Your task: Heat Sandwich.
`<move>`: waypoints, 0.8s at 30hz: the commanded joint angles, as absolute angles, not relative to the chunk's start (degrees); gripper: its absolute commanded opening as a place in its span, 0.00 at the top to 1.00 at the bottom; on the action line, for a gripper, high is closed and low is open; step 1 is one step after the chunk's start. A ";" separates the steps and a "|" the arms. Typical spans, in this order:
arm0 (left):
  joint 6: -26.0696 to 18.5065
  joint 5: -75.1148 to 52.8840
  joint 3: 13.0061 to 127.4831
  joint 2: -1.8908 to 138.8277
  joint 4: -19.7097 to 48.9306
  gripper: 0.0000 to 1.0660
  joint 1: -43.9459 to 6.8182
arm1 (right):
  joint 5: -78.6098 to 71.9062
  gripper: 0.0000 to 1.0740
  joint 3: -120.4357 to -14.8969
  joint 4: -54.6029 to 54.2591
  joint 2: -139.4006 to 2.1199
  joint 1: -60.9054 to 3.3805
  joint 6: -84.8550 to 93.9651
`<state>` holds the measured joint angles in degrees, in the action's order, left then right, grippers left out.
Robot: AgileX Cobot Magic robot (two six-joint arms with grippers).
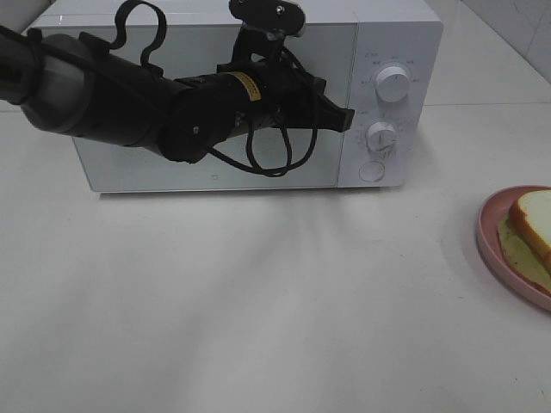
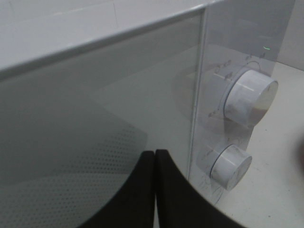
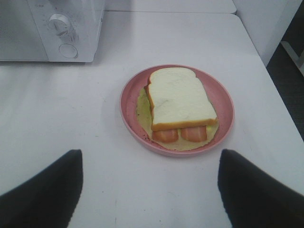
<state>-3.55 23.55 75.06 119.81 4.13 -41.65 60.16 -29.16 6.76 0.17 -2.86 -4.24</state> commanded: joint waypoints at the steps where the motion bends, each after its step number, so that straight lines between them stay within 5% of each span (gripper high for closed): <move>1: -3.38 25.21 74.77 117.74 8.25 1.00 -40.45 | 59.59 0.29 -28.82 6.76 1.66 -2.64 -3.61; 19: -3.27 16.44 59.53 104.16 8.25 1.00 -45.55 | 59.59 0.29 -28.82 6.76 1.66 -2.64 -3.61; 23: -3.04 6.25 59.42 101.30 8.65 0.91 -45.78 | 59.59 0.29 -28.82 6.76 1.66 -2.64 -3.61; 24: -2.81 1.03 59.42 99.75 9.34 0.74 -45.78 | 59.59 0.29 -28.82 6.76 1.66 -2.64 -3.67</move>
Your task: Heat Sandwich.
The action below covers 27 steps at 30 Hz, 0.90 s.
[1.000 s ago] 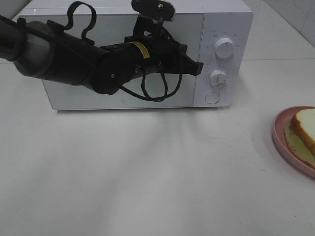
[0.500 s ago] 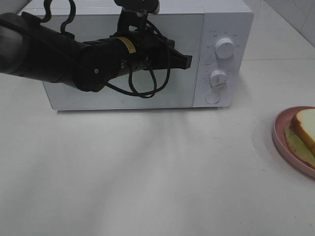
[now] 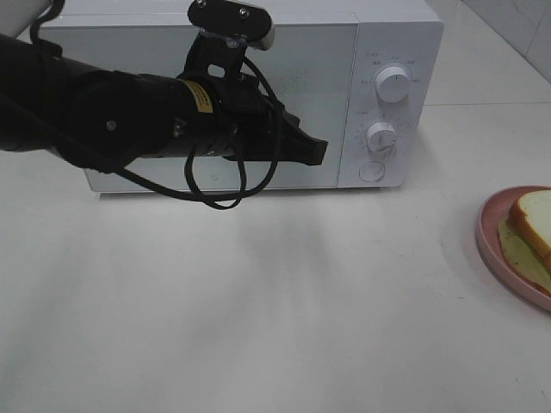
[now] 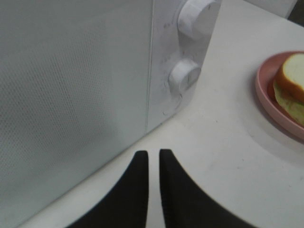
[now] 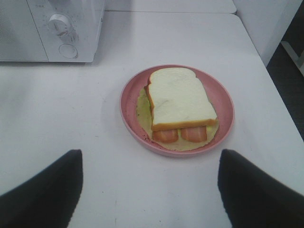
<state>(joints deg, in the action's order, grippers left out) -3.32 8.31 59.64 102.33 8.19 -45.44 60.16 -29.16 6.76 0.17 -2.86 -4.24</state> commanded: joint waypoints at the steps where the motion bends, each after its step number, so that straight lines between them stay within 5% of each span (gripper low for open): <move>1: -2.52 -1.03 59.42 99.24 9.68 0.59 -45.78 | 59.59 0.29 -28.82 6.76 1.66 -2.64 -3.67; 3: -0.97 -5.61 59.42 97.98 10.94 0.22 -45.78 | 59.59 0.29 -28.82 6.76 1.66 -2.64 -3.67; 4: -0.97 -5.61 59.42 97.98 10.94 0.22 -45.78 | 59.59 0.29 -28.82 6.76 1.66 -2.64 -3.67; 5: 0.40 -10.43 59.42 96.54 11.29 0.02 -45.78 | 59.59 0.29 -28.82 6.76 1.66 -2.64 -3.67; 19: 0.97 -34.03 59.42 87.95 6.59 0.05 -44.63 | 59.59 0.29 -28.82 6.76 1.66 -2.64 -3.67; 27: 1.72 -44.06 59.42 83.25 6.88 0.05 -32.49 | 59.59 0.29 -28.82 6.76 1.66 -2.64 -3.67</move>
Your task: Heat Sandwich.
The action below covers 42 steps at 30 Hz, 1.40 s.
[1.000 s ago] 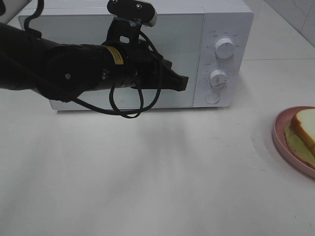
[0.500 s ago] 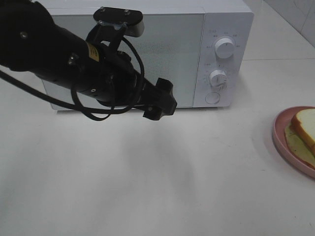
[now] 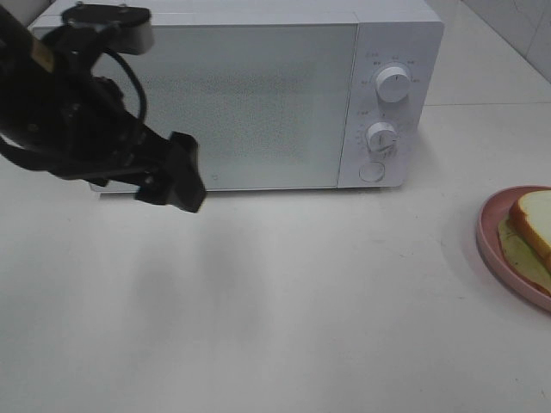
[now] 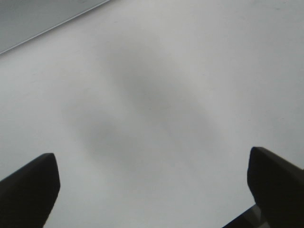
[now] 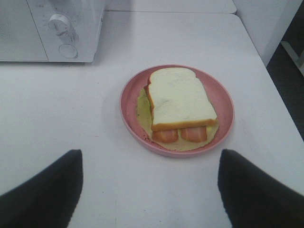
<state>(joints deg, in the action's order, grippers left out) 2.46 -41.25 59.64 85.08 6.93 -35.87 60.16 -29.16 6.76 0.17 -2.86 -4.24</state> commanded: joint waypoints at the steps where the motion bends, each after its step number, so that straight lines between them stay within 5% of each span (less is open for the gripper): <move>1: 1.43 -45.44 59.42 81.99 6.88 0.05 -29.68 | 59.59 0.29 -28.82 6.76 1.66 -2.64 -3.67; 11: -0.92 -51.17 58.50 76.60 6.99 0.05 -13.46 | 59.59 0.29 -28.82 6.76 1.66 -2.64 -3.67; 20: -2.12 -52.77 51.28 69.10 6.99 0.05 -4.07 | 59.59 0.29 -28.82 6.76 1.66 -2.64 -3.67; 42: -5.44 -53.63 31.11 37.64 6.99 0.05 -4.01 | 59.59 0.29 -28.82 6.76 1.66 -2.64 -3.67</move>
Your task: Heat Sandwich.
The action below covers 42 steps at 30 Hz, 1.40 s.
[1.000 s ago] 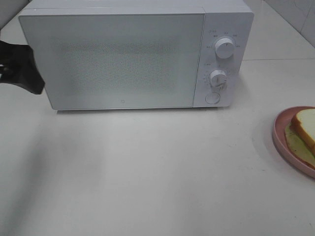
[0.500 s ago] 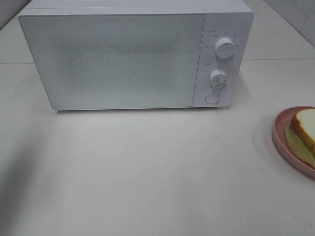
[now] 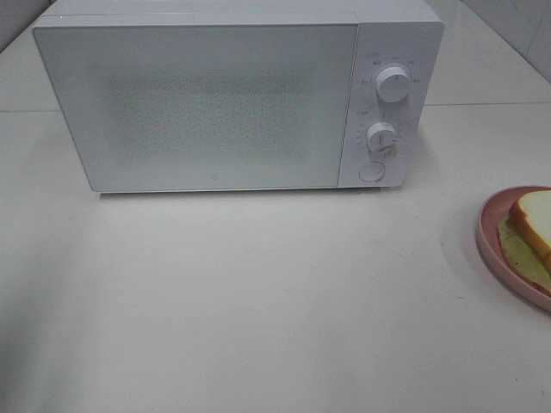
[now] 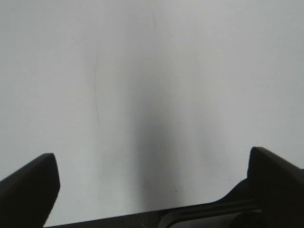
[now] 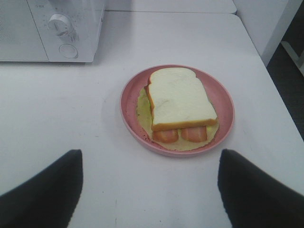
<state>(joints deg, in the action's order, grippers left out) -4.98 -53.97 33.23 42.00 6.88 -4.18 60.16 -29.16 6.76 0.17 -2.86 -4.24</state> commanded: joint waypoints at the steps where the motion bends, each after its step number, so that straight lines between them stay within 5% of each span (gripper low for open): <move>1: -5.44 -53.69 30.02 34.84 6.99 0.05 -4.01 | 59.59 0.29 -28.82 6.76 1.66 -2.64 -3.67; 31: -5.27 -59.42 28.42 13.69 7.22 0.05 -4.01 | 59.59 0.29 -28.82 6.76 1.66 -2.64 -3.61; 37: -5.39 -59.42 28.42 3.44 7.28 0.05 2.81 | 59.59 0.29 -28.82 6.76 1.66 -2.64 -3.61; 42: -5.44 -59.36 28.42 -2.23 7.45 0.05 2.86 | 59.59 0.29 -28.82 6.76 1.66 -2.64 -3.67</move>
